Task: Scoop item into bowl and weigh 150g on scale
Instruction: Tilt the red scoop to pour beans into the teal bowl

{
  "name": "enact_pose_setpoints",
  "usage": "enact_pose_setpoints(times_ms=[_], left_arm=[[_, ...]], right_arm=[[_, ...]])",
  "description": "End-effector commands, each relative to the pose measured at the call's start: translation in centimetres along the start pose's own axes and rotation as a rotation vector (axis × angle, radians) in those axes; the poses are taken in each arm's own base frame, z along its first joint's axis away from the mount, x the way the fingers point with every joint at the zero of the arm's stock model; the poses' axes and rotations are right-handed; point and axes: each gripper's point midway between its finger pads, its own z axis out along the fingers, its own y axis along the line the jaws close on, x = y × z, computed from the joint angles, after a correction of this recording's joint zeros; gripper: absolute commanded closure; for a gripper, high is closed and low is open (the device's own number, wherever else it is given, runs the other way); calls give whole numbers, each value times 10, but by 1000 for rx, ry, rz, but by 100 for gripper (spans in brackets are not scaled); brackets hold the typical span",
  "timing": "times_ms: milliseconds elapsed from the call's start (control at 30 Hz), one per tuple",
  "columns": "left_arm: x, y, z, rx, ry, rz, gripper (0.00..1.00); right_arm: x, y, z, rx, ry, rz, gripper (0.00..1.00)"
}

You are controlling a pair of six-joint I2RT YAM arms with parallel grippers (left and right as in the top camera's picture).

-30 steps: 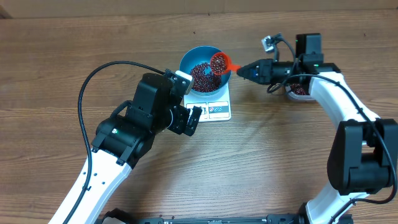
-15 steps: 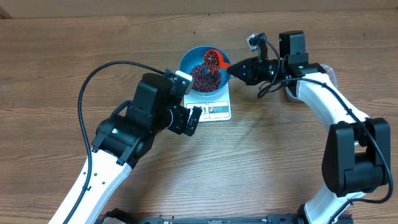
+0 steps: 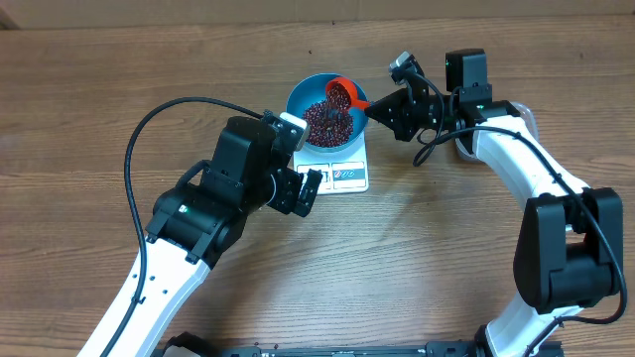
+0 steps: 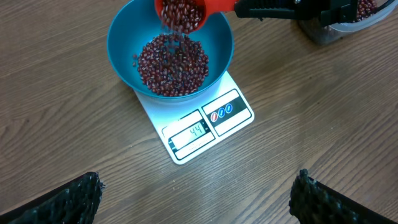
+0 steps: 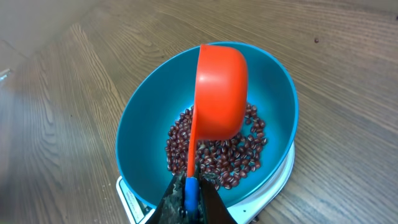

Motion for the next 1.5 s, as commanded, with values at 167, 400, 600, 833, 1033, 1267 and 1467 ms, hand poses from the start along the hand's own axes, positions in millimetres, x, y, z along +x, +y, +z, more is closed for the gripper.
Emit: enact_pose_setpoints(times_ms=[167,400,600,833,1033,1267,1467], left_arm=[[4,1,4,4,12,17,0],[4,1,4,4,12,17,0],[4,1,4,4,12,17,0],[4,1,4,4,12,17,0],[4,1,4,4,12,17,1],[4,1,4,4,11,18,1],[4,1,4,4,12,17,1]], right_arm=[[-10,0,-1,3,-16,-111,96],[-10,0,-1,2,-16,-110,96],[-10,0,-1,2,-16,-110,96],[-10,0,-1,2,-16,-110,96],[-10,0,-1,2,-16,-110,96],[-10,0,-1,2,-16,-110,96],[-10,0,-1,2,-16,-129,96]])
